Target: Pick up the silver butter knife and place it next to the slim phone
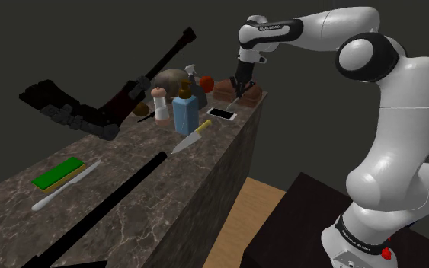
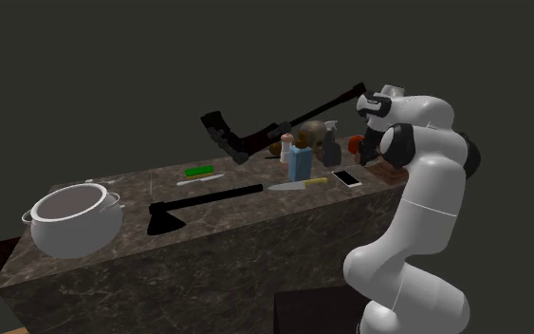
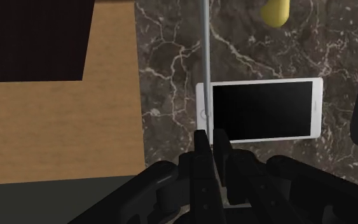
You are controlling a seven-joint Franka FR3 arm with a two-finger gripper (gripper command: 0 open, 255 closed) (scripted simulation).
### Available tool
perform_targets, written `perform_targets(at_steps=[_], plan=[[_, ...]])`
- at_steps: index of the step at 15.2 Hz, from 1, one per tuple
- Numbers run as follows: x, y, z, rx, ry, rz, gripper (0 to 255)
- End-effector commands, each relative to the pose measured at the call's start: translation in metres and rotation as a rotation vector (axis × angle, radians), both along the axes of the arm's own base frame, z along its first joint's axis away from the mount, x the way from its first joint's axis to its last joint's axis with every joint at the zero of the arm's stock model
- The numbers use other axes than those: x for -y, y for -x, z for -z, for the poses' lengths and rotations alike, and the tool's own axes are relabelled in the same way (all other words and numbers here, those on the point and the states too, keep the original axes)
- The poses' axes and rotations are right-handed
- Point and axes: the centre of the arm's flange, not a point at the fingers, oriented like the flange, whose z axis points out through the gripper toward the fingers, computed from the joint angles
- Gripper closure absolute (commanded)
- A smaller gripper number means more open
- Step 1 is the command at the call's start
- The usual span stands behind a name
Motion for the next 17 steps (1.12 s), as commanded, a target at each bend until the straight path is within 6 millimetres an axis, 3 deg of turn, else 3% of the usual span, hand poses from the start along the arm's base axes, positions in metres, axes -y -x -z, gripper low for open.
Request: perform_targets(at_steps=[1, 6, 17], plan=[[0.03, -0.004, 0.004, -0.001, 0.0, 0.0, 255], [0.094, -0.019, 0.003, -0.001, 0.0, 0.0, 255], [0.096, -0.02, 0.056, -0.001, 0.0, 0.0, 255]])
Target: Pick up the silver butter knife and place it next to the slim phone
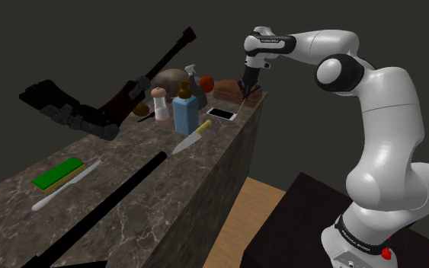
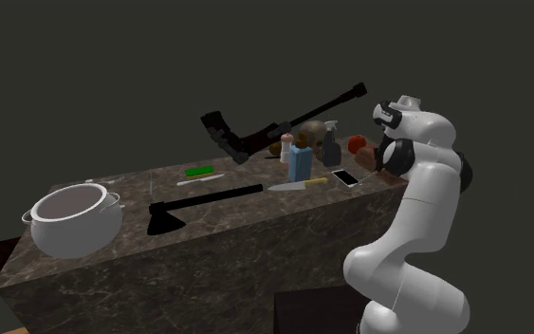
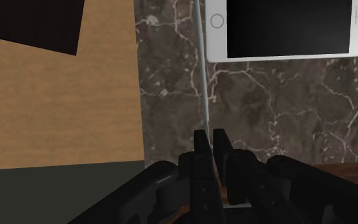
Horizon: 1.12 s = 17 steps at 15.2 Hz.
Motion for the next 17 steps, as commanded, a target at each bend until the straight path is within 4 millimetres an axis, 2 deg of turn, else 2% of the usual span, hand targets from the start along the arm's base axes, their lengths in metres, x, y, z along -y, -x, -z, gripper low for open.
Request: perform_targets(at_steps=[1, 7, 14, 15, 17], plan=[[0.0, 0.0, 0.013, -0.003, -0.001, 0.0, 255], [0.0, 0.0, 0.045, -0.003, -0.001, 0.0, 255], [0.0, 0.0, 0.045, -0.003, -0.001, 0.0, 255], [0.001, 0.0, 0.045, -0.003, -0.001, 0.0, 0], [0.001, 0.001, 0.044, -0.003, -0.002, 0.0, 0]])
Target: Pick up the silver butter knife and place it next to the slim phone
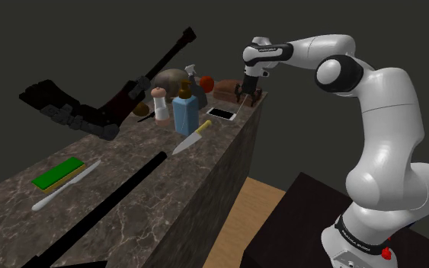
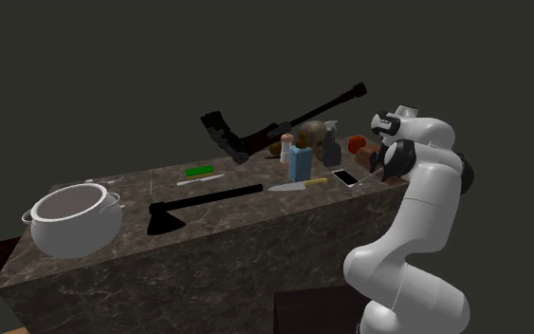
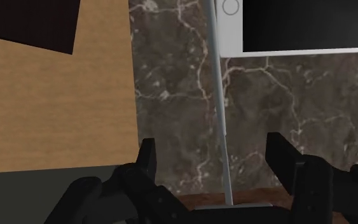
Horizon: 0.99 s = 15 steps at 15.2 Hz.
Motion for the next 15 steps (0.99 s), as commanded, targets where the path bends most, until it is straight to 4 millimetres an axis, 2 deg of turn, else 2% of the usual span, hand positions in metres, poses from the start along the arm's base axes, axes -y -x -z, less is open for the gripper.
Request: perform_targets(at_steps=[1, 3, 7, 15], plan=[[0.0, 0.0, 0.001, -0.002, -0.001, 0.0, 0], [-0.001, -0.001, 0.001, -0.002, -0.001, 0.0, 0], [0.009, -0.001, -0.048, -0.002, -0.001, 0.0, 0], [0.009, -0.001, -0.048, -0.002, -0.001, 0.0, 0]])
